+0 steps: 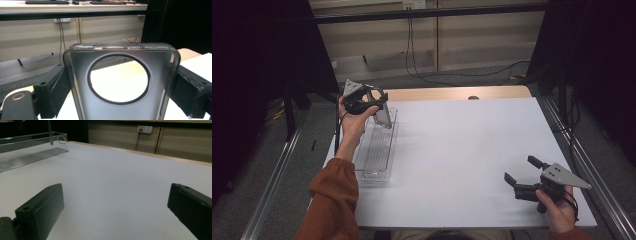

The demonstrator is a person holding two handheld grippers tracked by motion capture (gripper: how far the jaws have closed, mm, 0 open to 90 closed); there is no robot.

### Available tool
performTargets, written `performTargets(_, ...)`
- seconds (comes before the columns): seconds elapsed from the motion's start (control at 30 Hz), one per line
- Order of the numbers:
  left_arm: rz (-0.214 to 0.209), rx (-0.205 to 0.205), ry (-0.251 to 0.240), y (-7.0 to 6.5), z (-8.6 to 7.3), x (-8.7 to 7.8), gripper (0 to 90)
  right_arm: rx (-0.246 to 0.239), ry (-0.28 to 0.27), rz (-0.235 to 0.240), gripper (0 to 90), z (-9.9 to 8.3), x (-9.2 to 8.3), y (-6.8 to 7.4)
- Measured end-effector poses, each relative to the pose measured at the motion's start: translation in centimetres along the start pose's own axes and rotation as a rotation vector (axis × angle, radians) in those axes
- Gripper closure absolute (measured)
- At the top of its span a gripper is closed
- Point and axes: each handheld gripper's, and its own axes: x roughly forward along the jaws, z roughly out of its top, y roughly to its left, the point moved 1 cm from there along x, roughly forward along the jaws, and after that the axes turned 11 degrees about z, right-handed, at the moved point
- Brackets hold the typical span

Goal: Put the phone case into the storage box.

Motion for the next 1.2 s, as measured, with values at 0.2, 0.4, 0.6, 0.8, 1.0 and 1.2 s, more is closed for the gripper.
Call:
performTargets(0.2, -0.004, 0.014, 0.006, -0.2, -0.5, 0.9, 11.4, 0.000, 0.000, 0.002, 0.2, 0.0, 0.0, 0.0)
performTargets(0.4, -0.004, 0.026, 0.017, -0.2, -1.0, 1.8, 11.1, 0.002, 0.002, 0.005, 0.1, 0.0, 0.0, 0.0)
performTargets(0.6, 0.023, 0.033, 0.029, -0.2, -1.2, 2.5, 11.0, 0.002, 0.000, 0.005, 0.1, 0.0, 0.0, 0.0)
performTargets(0.8, 0.032, 0.018, 0.037, -0.2, -1.4, 2.8, 10.6, 0.000, 0.002, 0.007, 0.2, 0.0, 0.0, 0.0)
performTargets(1.0, 0.022, 0.041, 0.044, -0.6, -1.4, 3.3, 9.5, 0.001, 0.002, 0.011, 0.2, 0.0, 0.0, 0.0)
performTargets(1.2, 0.020, 0.020, 0.039, -1.0, -1.0, 3.9, 10.1, 0.000, 0.006, 0.014, 0.2, -0.1, 0.0, 0.0)
